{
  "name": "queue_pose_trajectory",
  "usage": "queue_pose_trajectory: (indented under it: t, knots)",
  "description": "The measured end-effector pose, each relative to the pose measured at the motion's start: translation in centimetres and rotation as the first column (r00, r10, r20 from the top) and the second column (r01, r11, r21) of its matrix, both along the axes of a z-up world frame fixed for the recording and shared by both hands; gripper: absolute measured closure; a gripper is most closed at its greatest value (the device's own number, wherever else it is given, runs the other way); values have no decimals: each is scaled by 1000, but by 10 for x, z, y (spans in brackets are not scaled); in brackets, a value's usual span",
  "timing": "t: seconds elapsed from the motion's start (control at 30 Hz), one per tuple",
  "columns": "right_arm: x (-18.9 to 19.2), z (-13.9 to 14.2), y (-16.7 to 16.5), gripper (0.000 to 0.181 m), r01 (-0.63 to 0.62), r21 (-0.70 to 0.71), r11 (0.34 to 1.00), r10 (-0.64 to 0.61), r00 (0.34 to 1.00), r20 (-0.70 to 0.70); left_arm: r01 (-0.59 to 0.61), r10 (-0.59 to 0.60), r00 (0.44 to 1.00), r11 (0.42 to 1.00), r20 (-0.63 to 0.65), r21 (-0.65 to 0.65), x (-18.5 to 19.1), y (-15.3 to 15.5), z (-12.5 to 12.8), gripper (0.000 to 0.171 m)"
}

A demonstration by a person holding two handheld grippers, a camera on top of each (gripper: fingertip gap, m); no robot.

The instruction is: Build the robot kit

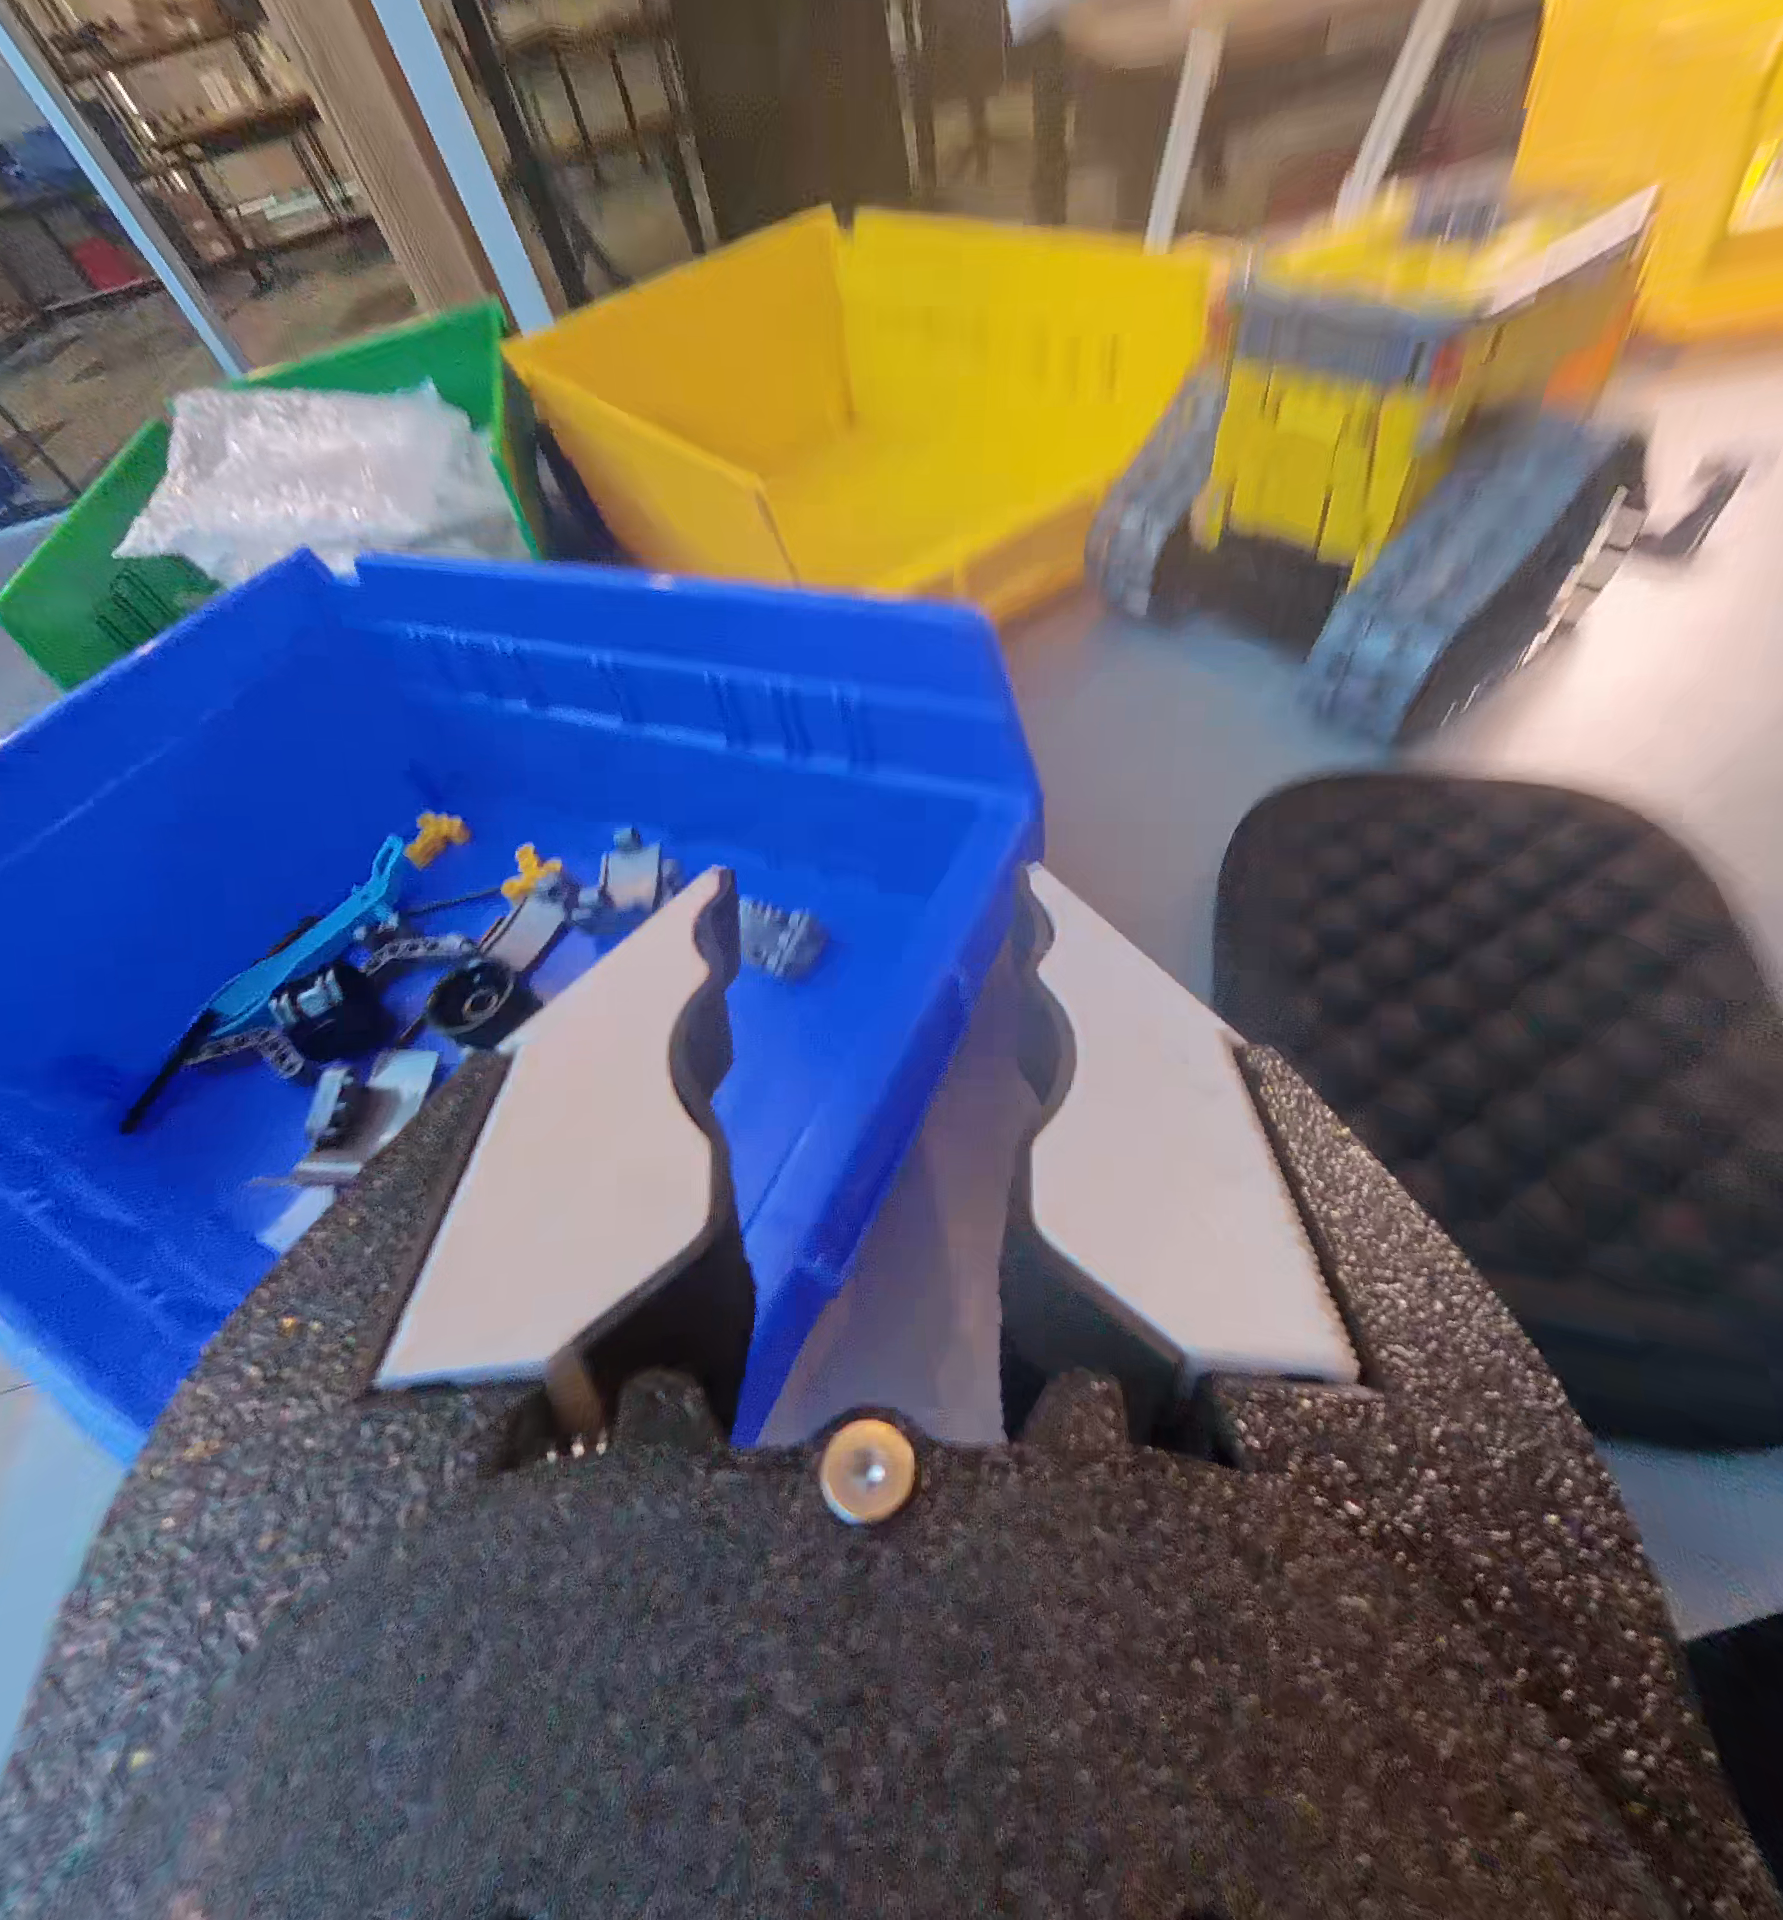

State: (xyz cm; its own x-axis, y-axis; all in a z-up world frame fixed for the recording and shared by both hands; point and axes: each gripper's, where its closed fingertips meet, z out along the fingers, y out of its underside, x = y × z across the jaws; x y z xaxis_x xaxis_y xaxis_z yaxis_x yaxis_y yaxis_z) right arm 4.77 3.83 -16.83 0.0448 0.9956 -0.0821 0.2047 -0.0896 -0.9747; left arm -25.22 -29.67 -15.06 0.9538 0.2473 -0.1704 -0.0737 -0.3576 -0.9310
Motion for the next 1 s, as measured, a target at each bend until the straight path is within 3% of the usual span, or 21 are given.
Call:
queue_pose_trajectory:
  t: [0.17,0.33,0.43,0.53,0.67,0.73,0.83,0.93,1.0]
  knots:
    - [4,3,10,140,57,37,998,-57,998,-16,-24,-27,984,961,177,277,2,25,52,110]
    - [10,5,11,138,80,101,992,-78,997,-20,-11,-42,985,953,168,302,-5,74,73,106]
    - [10,5,8,138,69,112,991,-67,997,-22,32,-53,992,985,117,171,-19,116,80,109]
    - [10,5,7,138,55,105,993,-53,998,-23,76,-69,992,995,109,-63,-46,160,75,111]
    - [12,8,4,138,51,110,993,-47,998,-38,-71,69,997,949,-17,-307,-141,197,70,120]
    - [14,8,4,138,50,105,993,-46,998,-42,-137,125,991,898,-55,-418,-198,206,62,119]
    - [15,9,6,138,53,94,994,-49,998,-48,-229,193,973,772,-125,-593,-285,206,36,113]
    - [16,8,8,138,64,86,994,-59,997,-50,-204,201,975,649,-93,-733,-334,203,5,85]
    - [17,8,11,138,80,75,994,-76,996,-53,-144,180,983,637,-36,-757,-345,214,-14,68]
